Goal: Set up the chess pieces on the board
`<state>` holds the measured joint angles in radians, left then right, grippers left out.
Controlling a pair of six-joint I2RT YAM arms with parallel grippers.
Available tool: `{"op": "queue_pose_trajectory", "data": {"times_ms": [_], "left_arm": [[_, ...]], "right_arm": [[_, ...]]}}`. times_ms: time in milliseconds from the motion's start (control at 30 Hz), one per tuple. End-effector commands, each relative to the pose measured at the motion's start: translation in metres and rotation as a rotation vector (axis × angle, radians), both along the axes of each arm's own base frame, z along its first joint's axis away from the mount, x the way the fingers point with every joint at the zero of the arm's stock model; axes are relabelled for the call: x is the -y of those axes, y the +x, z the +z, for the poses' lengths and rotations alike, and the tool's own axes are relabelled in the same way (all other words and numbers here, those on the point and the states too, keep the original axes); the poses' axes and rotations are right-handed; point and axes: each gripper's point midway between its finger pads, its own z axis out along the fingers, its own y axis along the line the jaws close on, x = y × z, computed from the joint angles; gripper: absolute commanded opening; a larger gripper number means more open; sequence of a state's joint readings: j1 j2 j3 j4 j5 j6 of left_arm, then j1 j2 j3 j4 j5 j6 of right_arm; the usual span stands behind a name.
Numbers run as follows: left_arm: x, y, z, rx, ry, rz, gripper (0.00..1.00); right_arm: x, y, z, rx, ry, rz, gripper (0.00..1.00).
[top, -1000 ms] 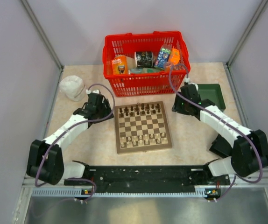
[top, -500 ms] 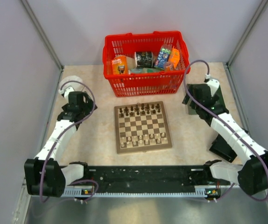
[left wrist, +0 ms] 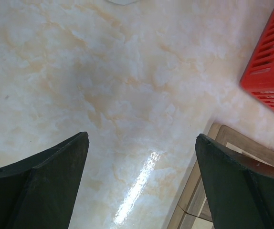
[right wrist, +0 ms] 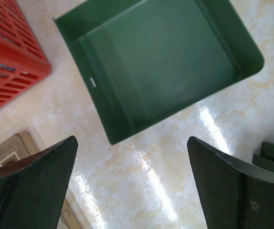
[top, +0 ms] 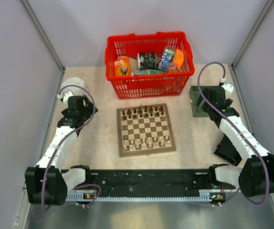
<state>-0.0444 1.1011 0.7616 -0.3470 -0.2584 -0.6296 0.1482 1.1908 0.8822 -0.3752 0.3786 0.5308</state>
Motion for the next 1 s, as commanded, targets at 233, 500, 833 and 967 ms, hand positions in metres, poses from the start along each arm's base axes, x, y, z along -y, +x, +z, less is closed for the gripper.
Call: {"op": "queue_pose_trajectory", "data": {"times_ms": [233,500,833,967], "left_arm": [[-0.021,0.010,0.021,0.128,0.066,0.090,0.99],[-0.030,0.021,0.024,0.168,0.139,0.090,0.99],[-0.045,0.020,0.032,0.251,0.228,0.135,0.99],[-0.055,0.012,0.030,0.297,0.259,0.189,0.99]], "right_arm": [[-0.012,0.004,0.033,0.288,-0.249,0.181,0.99],[-0.001,0.005,0.033,0.363,-0.306,0.133,0.99],[0.000,0.013,0.012,0.341,-0.336,0.141,0.99],[0.001,0.008,0.004,0.346,-0.338,0.141,0.99]]}}
